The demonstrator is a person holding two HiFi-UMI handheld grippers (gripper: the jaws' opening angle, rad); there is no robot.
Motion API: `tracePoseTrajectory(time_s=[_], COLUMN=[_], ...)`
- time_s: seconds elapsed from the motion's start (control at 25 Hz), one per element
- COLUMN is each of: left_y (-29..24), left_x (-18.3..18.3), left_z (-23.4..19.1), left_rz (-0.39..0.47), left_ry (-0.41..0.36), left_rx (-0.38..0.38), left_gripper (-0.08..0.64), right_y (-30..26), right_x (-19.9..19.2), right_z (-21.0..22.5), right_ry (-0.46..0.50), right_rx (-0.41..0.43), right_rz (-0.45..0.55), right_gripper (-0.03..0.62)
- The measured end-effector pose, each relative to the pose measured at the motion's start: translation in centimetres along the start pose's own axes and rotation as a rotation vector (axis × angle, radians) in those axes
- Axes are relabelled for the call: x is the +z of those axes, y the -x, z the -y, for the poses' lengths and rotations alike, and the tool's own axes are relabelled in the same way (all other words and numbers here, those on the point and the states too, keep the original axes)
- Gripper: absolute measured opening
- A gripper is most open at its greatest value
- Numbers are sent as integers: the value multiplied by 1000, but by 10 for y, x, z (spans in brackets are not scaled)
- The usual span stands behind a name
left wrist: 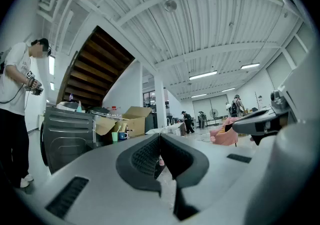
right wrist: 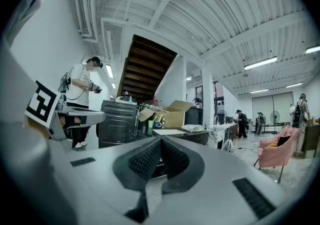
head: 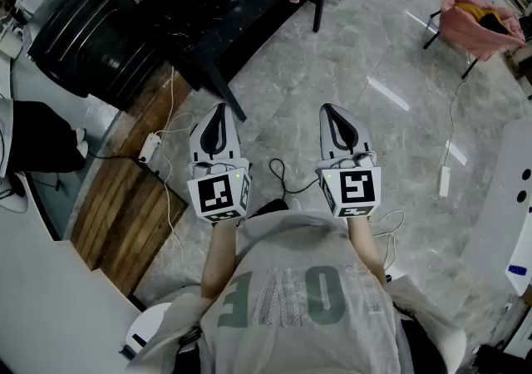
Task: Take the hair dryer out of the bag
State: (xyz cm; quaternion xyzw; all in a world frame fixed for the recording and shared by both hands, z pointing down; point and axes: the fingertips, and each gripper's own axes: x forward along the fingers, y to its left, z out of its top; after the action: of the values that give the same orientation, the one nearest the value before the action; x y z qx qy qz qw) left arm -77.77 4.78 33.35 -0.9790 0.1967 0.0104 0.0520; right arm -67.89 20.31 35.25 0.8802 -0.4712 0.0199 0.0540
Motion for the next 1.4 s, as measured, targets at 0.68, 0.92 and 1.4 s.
tracePoseTrajectory(time_s=[0.68, 0.92, 1.4], left_y=[9, 3, -45], left_x=[3, -4, 16], left_z=[-39, -31, 6], left_rz=[-13, -33, 32], left_ry=[-23, -5, -35], left_rx=[97, 84, -35], left_gripper=[31, 31, 31], right_y=[6, 9, 5], right_x=[-7, -15, -7], right_z=[18, 15, 54], right_ry=[-93, -74, -100], right_rx=[-42, -24, -98], right_rz=[15, -9, 56], right_gripper=[31, 31, 31])
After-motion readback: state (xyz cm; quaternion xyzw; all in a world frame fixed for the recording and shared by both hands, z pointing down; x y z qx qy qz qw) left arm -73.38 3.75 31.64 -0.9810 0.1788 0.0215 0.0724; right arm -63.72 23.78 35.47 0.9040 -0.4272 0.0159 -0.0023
